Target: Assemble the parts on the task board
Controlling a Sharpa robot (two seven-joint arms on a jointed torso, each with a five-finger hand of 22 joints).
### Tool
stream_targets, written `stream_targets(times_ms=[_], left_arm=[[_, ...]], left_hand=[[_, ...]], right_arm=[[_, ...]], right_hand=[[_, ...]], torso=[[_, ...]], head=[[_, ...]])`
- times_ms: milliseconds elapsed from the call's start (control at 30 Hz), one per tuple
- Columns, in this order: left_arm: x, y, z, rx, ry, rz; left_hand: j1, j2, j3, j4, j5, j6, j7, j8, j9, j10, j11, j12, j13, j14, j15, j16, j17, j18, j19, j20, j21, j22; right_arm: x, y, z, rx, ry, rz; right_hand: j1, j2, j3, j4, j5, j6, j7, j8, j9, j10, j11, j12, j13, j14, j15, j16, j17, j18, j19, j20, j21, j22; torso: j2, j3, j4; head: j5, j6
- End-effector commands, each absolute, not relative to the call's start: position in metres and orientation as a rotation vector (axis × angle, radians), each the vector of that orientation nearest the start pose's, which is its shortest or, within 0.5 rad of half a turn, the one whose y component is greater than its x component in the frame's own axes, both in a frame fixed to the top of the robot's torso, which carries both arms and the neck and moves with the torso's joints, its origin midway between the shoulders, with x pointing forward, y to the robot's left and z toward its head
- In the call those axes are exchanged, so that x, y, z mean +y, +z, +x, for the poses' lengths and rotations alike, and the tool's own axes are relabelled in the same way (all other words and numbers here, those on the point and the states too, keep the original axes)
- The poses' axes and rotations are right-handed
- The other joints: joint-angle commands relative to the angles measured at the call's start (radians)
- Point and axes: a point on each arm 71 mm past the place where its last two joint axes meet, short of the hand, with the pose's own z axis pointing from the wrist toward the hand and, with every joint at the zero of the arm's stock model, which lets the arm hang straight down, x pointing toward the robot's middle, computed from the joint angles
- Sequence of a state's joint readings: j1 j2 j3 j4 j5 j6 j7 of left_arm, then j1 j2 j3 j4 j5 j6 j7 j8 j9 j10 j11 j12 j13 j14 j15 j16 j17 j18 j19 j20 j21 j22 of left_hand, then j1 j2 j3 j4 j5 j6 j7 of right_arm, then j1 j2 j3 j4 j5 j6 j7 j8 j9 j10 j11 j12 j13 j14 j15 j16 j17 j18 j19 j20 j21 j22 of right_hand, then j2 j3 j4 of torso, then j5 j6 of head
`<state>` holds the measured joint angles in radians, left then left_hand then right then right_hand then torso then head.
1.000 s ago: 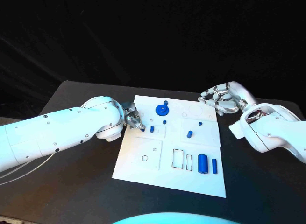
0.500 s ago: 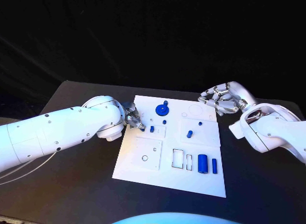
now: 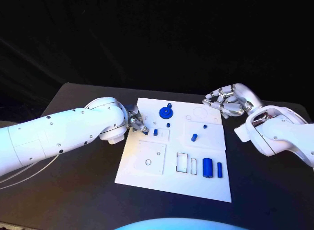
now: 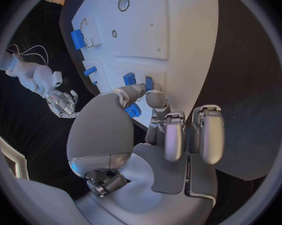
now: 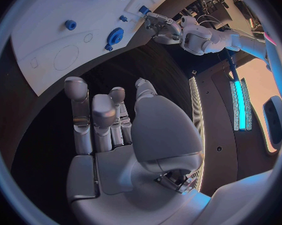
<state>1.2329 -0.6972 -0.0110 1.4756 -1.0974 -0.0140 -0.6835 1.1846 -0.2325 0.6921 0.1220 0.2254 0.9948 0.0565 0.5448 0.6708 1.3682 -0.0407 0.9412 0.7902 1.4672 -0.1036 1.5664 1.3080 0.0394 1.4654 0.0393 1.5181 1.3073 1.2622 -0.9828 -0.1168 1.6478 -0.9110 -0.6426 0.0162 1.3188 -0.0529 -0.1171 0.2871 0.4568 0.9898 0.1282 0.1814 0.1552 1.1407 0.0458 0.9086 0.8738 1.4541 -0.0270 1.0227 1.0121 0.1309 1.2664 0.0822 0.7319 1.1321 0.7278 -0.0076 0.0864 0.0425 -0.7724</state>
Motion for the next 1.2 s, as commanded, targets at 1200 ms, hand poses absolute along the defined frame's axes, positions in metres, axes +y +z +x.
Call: stream_targets(times_ms=[1200], left_arm=[[0.1626,-0.2093,0.4943,2.252,-0.301,-0.262]], left_hand=[[-0.058,0.018,-0.153,0.048,0.000,0.069,-0.068,-0.006,0.132,0.034,-0.035,0.028,0.019,0.104,-0.018,0.004,0.263,-0.021,0.051,-0.005,0.014,0.199]], right_arm=[[-0.2469,-0.1605,0.4659,1.475,0.850,0.402]], right_hand=[[-0.003,0.011,-0.009,0.002,0.005,-0.006,0.001,0.003,0.001,-0.009,0.000,0.002,-0.005,0.006,0.000,-0.010,-0.002,0.015,0.007,0.000,-0.011,0.000]], torso=[[0.000,-0.0001,-0.0002]], head=[[-0.004,-0.001]])
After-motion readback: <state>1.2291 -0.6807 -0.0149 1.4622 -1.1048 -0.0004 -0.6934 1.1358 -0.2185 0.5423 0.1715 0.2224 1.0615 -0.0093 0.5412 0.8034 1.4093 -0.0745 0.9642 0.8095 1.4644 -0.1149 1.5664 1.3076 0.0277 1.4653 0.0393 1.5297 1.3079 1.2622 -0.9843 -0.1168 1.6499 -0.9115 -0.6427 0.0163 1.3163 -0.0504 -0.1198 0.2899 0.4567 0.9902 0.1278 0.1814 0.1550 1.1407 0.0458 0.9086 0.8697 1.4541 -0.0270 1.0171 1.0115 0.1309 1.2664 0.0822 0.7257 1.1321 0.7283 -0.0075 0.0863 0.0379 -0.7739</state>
